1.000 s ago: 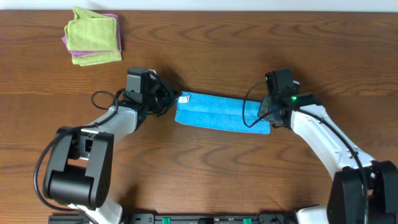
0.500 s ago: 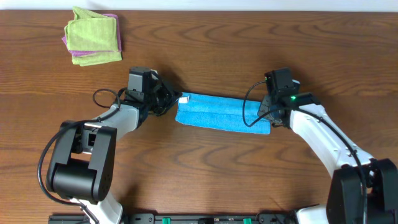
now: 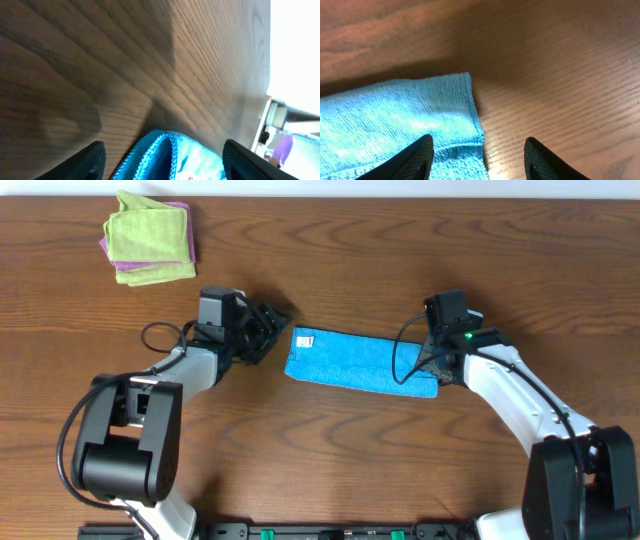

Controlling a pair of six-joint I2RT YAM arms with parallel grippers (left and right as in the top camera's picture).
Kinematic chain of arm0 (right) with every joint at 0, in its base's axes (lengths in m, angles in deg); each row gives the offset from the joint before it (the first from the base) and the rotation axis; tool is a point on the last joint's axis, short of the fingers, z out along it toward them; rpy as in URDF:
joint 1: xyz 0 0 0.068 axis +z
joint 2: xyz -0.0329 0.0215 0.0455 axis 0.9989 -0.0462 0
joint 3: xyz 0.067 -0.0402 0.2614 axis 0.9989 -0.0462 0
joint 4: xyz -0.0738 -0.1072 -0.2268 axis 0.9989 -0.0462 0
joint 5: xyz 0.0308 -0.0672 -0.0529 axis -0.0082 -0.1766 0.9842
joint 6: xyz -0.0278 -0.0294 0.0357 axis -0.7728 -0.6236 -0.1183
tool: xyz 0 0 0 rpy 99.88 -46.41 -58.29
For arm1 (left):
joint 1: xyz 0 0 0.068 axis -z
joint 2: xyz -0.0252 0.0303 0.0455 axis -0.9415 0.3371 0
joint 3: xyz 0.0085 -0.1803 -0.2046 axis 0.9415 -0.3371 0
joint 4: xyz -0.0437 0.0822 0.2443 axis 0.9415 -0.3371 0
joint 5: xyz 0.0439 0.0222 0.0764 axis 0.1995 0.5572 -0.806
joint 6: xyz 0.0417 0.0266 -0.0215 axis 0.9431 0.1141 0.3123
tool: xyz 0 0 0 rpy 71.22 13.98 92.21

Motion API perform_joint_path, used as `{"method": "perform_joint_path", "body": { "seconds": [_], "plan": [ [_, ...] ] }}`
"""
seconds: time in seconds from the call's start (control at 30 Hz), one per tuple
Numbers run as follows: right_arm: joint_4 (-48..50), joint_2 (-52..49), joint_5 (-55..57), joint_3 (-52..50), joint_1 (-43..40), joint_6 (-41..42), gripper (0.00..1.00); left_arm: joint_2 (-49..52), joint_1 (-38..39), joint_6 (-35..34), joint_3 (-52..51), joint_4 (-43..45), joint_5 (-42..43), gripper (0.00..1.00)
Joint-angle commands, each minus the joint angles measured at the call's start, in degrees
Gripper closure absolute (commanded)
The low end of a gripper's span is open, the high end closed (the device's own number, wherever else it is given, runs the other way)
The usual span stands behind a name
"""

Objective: Fold the cloth
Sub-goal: 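Release the cloth and reposition both grippers at its short ends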

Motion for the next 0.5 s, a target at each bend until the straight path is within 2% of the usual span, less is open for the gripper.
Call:
{"method": "perform_joint_path", "body": {
  "seconds": [0.0, 0.07, 0.17, 0.47],
  "plan": [
    [-1.5, 0.5, 1.0, 0.6, 0.0, 0.4, 0.39, -0.8, -1.5, 2.5, 2.2, -0.1, 4.8, 0.21],
    [-3.3, 1.2, 0.8, 0.8, 0.0, 0.4, 0.38, -2.0, -1.8, 2.8, 2.8, -1.4, 5.2, 0.2],
    [-7.8, 3.1, -1.1, 0.8, -0.4, 2.1, 0.36, -4.6, -1.7, 4.8, 4.3, -6.2, 5.0, 0.13],
    [-16.1, 9.7, -11.6, 0.8, -4.4, -0.2, 0.36, -9.5, 3.4, 14.4, 13.5, -30.2, -2.5, 0.06]
  ]
}}
